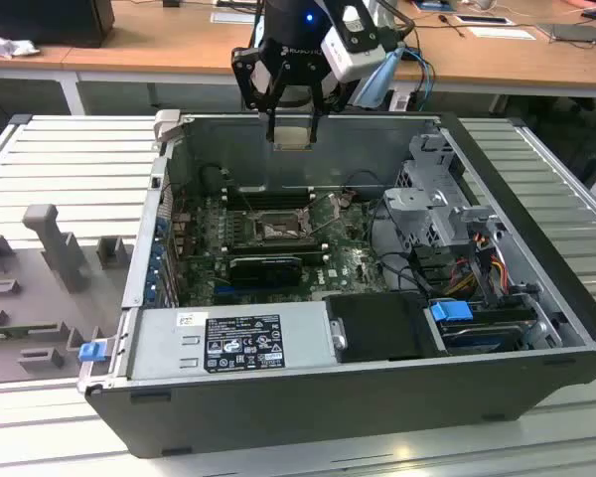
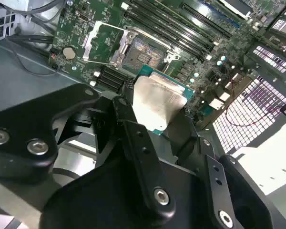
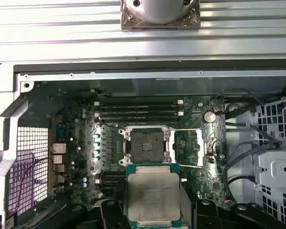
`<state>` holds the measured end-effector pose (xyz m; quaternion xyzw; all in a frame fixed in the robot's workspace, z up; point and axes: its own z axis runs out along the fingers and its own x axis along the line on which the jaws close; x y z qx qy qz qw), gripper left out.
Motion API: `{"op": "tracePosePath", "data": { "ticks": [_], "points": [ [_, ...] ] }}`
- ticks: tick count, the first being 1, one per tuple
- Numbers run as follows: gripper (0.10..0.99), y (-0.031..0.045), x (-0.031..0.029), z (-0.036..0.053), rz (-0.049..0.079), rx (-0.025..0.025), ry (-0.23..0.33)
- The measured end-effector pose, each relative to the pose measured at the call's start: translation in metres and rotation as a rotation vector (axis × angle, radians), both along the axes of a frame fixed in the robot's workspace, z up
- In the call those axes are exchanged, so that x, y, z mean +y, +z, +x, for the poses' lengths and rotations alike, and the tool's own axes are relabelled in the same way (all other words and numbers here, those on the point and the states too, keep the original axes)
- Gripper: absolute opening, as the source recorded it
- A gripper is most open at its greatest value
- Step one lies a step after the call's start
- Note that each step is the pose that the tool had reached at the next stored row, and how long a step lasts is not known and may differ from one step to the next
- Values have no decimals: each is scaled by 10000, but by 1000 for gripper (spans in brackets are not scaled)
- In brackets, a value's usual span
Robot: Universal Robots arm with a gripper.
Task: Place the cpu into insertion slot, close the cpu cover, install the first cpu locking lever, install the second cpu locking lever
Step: 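Place the cpu into insertion slot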
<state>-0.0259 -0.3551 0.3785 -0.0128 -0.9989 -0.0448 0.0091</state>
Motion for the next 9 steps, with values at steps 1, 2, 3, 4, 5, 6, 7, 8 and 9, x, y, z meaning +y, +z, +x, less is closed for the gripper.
{"op": "tracePosePath", "data": {
  "ticks": [1, 2, 3, 4, 5, 6, 7, 8, 9],
  "points": [
    [529, 0, 0, 1, 1, 0, -83],
    [529, 0, 0, 0, -1, 0, -364],
    [529, -1, 0, 0, 0, 1, -533],
    [529, -5, 0, 0, -1, 1, -552],
    [529, -11, 0, 0, 0, 2, -553],
    [529, -19, 0, 0, 0, 5, -554],
    [529, -23, 0, 0, -1, 8, -554],
    [529, -24, -1, 0, -2, 14, -553],
    [529, -25, -1, 0, -2, 16, -553]
  ]
}}
